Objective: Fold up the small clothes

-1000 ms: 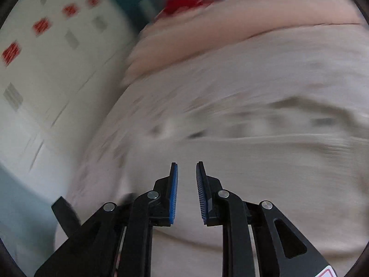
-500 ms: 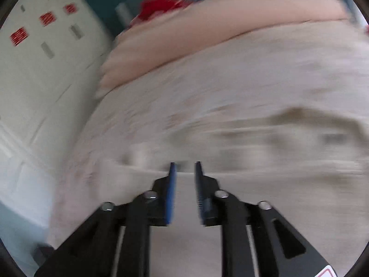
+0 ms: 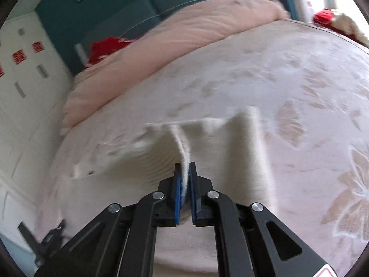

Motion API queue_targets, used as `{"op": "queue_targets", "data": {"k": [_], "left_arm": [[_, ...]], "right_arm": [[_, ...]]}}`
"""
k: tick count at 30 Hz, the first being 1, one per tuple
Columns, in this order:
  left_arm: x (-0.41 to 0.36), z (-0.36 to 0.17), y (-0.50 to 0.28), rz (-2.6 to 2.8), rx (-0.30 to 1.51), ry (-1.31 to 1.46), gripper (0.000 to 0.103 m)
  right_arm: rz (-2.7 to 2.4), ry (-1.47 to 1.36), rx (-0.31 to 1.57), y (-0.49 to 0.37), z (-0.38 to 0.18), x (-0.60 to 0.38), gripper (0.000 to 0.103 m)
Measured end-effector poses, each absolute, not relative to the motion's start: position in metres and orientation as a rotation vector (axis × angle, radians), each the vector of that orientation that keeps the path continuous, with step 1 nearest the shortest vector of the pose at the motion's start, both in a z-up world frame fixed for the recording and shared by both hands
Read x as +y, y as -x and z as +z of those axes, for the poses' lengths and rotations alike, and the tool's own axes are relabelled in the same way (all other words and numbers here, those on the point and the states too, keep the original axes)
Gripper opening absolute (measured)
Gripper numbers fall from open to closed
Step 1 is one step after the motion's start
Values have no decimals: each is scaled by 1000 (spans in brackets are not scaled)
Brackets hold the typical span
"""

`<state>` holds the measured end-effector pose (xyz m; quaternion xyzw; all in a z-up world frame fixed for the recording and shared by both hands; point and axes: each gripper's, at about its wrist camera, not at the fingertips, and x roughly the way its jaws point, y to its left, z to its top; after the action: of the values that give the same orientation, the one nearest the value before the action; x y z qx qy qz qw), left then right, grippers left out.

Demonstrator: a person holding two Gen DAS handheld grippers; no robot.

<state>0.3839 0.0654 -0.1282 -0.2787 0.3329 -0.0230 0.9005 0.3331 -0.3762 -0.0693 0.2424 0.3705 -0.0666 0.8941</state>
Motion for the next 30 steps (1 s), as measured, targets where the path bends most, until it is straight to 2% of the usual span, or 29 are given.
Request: {"op": "queue_targets", "data": {"k": [2,9,12,14,15,21,24,26,27,29,30], "left_arm": [[66,-128,-385,-49,689,574,17],[67,-129,-386,-50,691,575,17],[68,-129,-386,-50,691,577,16],[67,-129,-386,-50,691,576,16],[67,-129,-386,-50,690,577,16],[69,-132,-386,-59,681,583,16],[67,-130,-386,-55,689,577,17],[66,-127,-388,-46,707,569,16],[65,-124,-389,-45,715,565,17],[63,-115,-389,-37,761,543,21],[61,-111,-388,-36,787,522,30]], "right_arm": [[-143,-477,891,-343,-103,-380,6],[-116,-382,679,-319,-36,-332,13],[66,-360,770,-342,-49,-281,9],[115,-303,876,-360,-80,-254,6],[90,-272,896,-361,-89,-253,0],[-82,-399,791,-320,-85,-310,0],[-53,-434,859,-319,-103,-328,0],[-92,-463,871,-308,-81,-335,0],[-107,-457,868,-300,-71,-335,9],[-110,-445,844,-268,-49,-340,14],[-114,-435,833,-245,-39,-345,21]]}}
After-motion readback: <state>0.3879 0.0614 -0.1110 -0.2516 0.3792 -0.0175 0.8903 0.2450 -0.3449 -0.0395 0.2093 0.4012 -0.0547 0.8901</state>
